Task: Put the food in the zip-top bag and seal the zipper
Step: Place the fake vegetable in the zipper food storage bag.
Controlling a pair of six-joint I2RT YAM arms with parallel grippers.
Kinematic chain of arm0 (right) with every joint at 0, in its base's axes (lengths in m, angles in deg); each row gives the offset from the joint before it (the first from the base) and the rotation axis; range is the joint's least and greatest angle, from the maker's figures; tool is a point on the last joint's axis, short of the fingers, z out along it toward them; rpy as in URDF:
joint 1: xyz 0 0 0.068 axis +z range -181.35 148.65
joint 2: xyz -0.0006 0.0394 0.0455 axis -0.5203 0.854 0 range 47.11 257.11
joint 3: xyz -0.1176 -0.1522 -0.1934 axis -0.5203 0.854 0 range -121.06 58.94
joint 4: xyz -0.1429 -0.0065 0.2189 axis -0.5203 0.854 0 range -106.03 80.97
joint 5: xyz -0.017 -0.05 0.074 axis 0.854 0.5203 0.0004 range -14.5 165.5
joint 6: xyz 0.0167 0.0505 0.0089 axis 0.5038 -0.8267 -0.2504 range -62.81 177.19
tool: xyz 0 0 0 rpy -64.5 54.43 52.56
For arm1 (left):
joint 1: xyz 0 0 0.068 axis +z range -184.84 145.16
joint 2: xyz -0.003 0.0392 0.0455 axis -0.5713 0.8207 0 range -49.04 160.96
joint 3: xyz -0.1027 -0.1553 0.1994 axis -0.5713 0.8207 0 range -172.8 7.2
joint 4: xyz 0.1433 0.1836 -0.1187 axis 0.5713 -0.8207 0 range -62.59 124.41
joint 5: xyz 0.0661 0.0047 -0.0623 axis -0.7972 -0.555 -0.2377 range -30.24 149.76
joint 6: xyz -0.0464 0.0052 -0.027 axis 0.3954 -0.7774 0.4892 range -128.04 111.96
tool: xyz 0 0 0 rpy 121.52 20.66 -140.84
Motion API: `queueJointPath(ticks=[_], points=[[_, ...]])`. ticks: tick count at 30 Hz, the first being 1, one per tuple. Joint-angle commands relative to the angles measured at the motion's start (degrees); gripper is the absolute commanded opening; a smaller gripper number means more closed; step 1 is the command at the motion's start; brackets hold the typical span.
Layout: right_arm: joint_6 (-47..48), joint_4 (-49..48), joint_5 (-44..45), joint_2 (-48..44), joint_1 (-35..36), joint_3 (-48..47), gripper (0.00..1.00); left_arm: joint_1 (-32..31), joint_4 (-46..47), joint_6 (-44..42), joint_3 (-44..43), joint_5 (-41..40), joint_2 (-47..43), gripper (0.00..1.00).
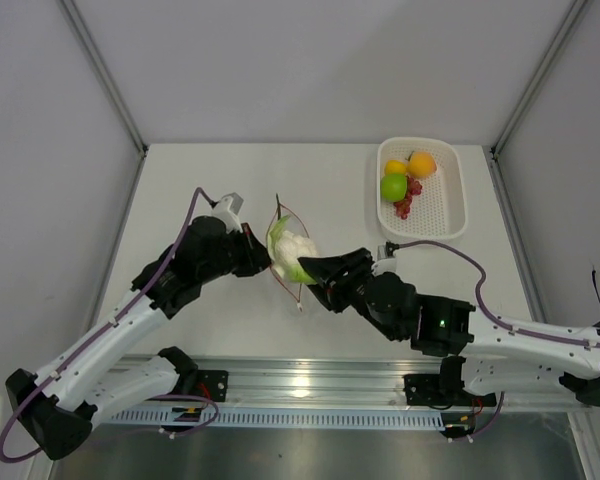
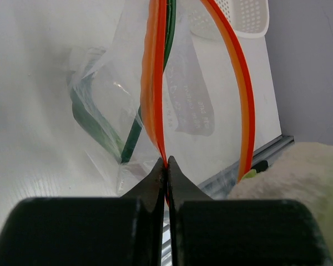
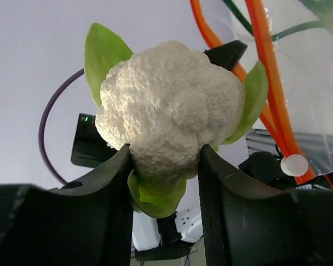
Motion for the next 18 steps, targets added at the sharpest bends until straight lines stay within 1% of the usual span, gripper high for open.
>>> queueJointPath(ticks=[1,3,6,10,18], points=[[-3.61,1.35,6.41,1.09,0.31,-1.82,0.00,-0.91,2.50,0.96,0.36,-0.75,-0.99,0.01],[-5.80,4.50,6.85,1.88,0.22,-2.00,0.00,-1.08,2.59,0.87,0.53,-0.67,-0.99,0.00],[-5.90,6.27,7.64,2.41,-0.31,-1.91,0.00,-1.17,2.77,1.04,0.80,-0.58,-1.34,0.01],[-4.50,9.53,9.31,4.17,-0.39,-4.02,0.00,-1.44,2.59,0.96,0.89,-0.40,-1.60,0.01],[-0.28,14.35,8.17,10.93,-2.50,-9.29,0.01,-2.05,2.68,0.69,0.18,0.82,-1.25,0.01]])
